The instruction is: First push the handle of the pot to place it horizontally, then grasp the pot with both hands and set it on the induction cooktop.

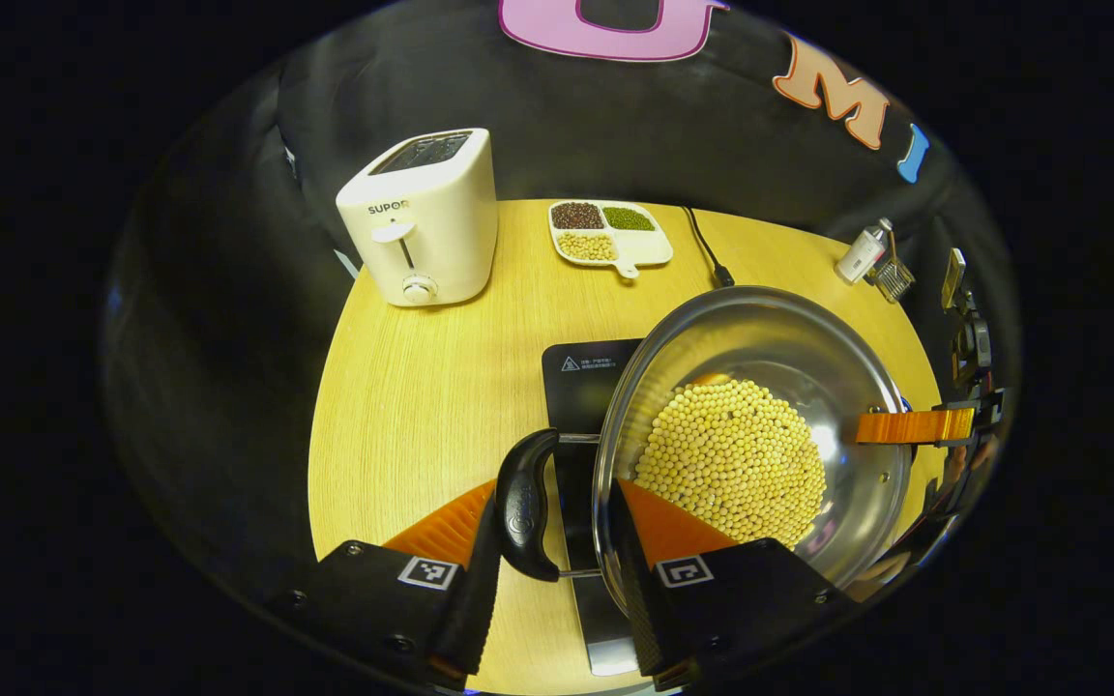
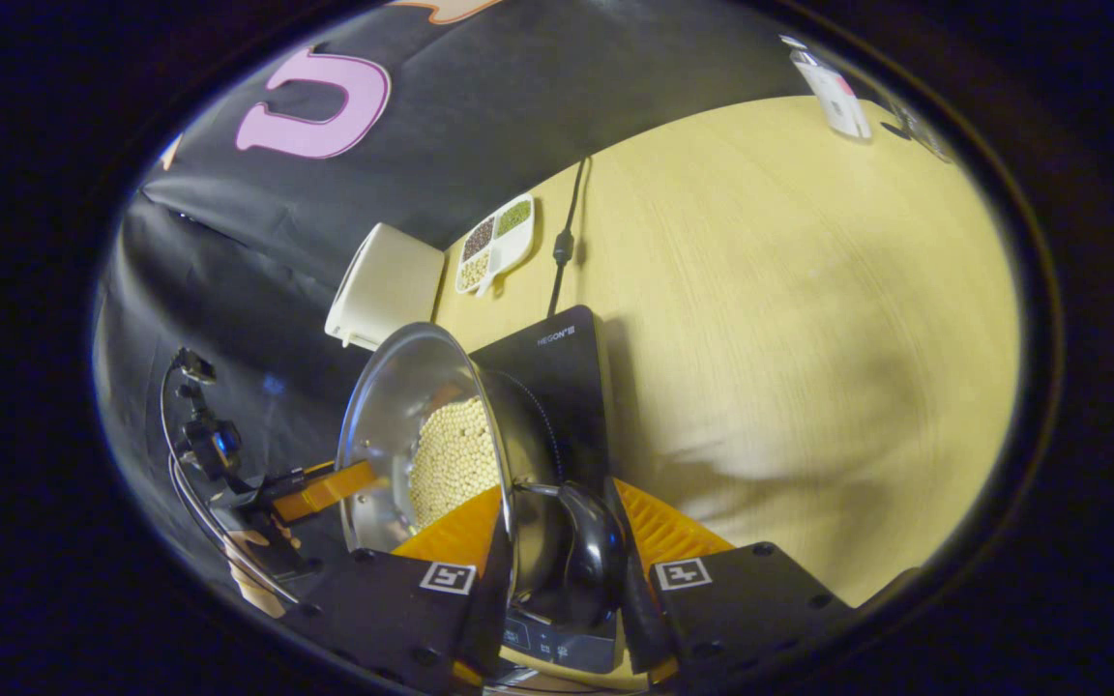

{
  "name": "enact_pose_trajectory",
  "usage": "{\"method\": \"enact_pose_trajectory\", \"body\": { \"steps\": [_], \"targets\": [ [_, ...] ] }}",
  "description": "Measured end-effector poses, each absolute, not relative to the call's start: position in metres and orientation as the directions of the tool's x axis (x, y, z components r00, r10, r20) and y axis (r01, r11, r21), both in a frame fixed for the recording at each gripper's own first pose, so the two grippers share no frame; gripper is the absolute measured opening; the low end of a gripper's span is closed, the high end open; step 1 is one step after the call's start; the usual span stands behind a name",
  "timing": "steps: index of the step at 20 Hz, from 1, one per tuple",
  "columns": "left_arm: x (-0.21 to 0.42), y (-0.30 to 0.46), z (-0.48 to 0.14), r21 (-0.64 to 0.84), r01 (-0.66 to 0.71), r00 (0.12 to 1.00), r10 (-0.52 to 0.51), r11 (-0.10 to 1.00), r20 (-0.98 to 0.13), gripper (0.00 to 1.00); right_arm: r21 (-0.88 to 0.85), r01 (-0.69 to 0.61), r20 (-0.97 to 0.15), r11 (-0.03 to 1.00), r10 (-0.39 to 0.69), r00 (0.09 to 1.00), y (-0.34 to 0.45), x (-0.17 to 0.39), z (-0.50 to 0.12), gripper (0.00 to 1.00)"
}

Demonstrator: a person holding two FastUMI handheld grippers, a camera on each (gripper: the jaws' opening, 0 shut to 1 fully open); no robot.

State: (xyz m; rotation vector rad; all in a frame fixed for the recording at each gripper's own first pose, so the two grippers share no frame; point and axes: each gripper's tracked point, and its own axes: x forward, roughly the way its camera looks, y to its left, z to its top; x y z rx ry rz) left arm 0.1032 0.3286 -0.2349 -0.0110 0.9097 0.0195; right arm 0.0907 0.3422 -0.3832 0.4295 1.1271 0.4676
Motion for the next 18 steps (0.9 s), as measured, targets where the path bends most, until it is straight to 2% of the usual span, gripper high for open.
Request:
{"method": "enact_pose_trajectory", "body": {
  "steps": [1, 2, 3, 4, 5, 6, 7, 8, 14, 18],
  "targets": [
    [0.101, 0.328, -0.235, 0.001, -0.03, 0.613, 0.019, 1.0, -0.79, 0.6, 0.549, -0.129, -0.754, 0.826, 0.556, 0.35, 0.343, 0.091, -0.383, 0.46],
    [0.097, 0.329, -0.235, 0.017, -0.041, 0.602, 0.039, 0.999, -0.798, 0.63, 0.536, -0.118, -0.765, 0.836, 0.54, 0.351, 0.342, 0.092, -0.388, 0.52],
    [0.092, 0.331, -0.233, 0.054, -0.043, 0.599, 0.068, 0.998, -0.798, 0.65, 0.538, -0.118, -0.765, 0.835, 0.542, 0.347, 0.341, 0.091, -0.385, 0.49],
    [0.092, 0.333, -0.228, 0.101, -0.047, 0.616, 0.108, 0.994, -0.78, 0.7, 0.532, -0.115, -0.766, 0.839, 0.535, 0.355, 0.338, 0.092, -0.382, 0.67],
    [0.086, 0.333, -0.222, 0.147, -0.051, 0.651, 0.145, 0.988, -0.745, 0.85, 0.526, -0.113, -0.76, 0.843, 0.526, 0.382, 0.332, 0.093, -0.375, 0.86],
    [0.091, 0.329, -0.206, 0.171, -0.053, 0.68, 0.161, 0.984, -0.715, 1.0, 0.523, -0.116, -0.747, 0.845, 0.519, 0.415, 0.327, 0.097, -0.367, 0.99],
    [0.09, 0.322, -0.201, 0.176, -0.057, 0.707, 0.164, 0.983, -0.688, 0.96, 0.515, -0.125, -0.731, 0.848, 0.51, 0.453, 0.321, 0.102, -0.358, 0.93],
    [0.089, 0.313, -0.194, 0.168, -0.062, 0.733, 0.159, 0.984, -0.661, 0.96, 0.501, -0.137, -0.713, 0.855, 0.497, 0.495, 0.314, 0.105, -0.349, 1.0],
    [0.063, 0.271, -0.166, 0.144, -0.076, 0.793, 0.148, 0.987, -0.592, 0.99, 0.325, -0.179, -0.611, 0.929, 0.351, 0.709, 0.245, 0.108, -0.286, 1.0],
    [0.044, 0.231, -0.142, 0.127, -0.092, 0.835, 0.146, 0.988, -0.53, 0.99, 0.254, -0.172, -0.555, 0.952, 0.289, 0.78, 0.192, 0.093, -0.24, 1.0]
  ]
}}
